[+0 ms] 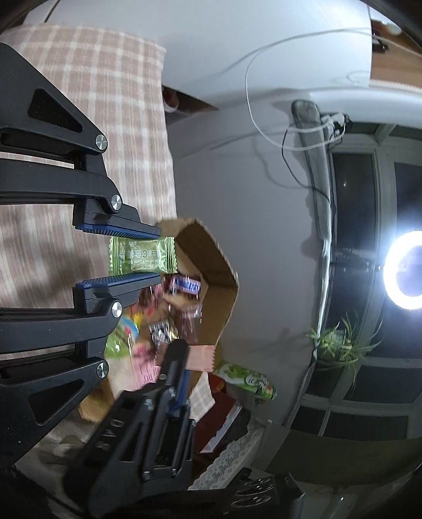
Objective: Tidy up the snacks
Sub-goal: 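Carry both candies over the box and open both grippers to drop them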
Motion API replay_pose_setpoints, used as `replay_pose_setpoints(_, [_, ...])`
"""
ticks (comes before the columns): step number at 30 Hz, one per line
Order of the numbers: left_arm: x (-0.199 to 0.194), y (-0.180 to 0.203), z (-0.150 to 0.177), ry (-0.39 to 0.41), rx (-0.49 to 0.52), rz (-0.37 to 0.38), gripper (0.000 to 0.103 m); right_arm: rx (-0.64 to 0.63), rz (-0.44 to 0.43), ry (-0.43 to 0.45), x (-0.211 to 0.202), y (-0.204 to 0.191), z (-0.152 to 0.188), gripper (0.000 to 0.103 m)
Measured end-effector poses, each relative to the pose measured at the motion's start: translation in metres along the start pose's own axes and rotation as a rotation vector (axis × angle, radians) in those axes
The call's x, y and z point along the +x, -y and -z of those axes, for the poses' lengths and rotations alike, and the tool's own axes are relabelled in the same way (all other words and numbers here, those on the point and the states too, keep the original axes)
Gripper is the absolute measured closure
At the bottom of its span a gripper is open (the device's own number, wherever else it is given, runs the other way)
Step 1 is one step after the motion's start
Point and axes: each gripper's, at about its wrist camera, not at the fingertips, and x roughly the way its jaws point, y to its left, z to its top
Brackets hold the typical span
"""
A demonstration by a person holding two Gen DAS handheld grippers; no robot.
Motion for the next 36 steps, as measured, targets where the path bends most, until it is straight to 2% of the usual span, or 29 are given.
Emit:
replay_pose_setpoints(8, [0.013, 0.028, -0.007, -0.008, -0.002, 0.067, 0.084, 0.069, 0.051, -0.017, 0.000, 0.049, 0.003, 0.097])
replay_pose_setpoints(14, [0.025, 0.051, -0.007, -0.023, 0.012, 0.099, 0.084, 0.098, 0.077, -0.047, 0.009, 0.070, 0.007, 0.097])
replay_pose_setpoints(21, [0.035, 0.062, 0.001, -0.052, 0.040, 0.102, 0.084, 0.090, 0.075, -0.073, 0.015, 0.071, 0.010, 0.097])
replay_pose_setpoints(33, [0.033, 0.064, 0.001, -0.040, 0.042, 0.098, 0.082, 0.066, 0.083, -0.090, 0.020, 0.062, 0.012, 0.096])
replay_pose_setpoints(35, [0.033, 0.064, 0.001, -0.042, 0.043, 0.094, 0.082, 0.064, 0.092, -0.089, 0.019, 0.062, 0.012, 0.084])
replay_pose_setpoints(36, [0.034, 0.065, 0.001, -0.043, 0.043, 0.094, 0.082, 0.063, 0.101, -0.084, 0.019, 0.062, 0.012, 0.066])
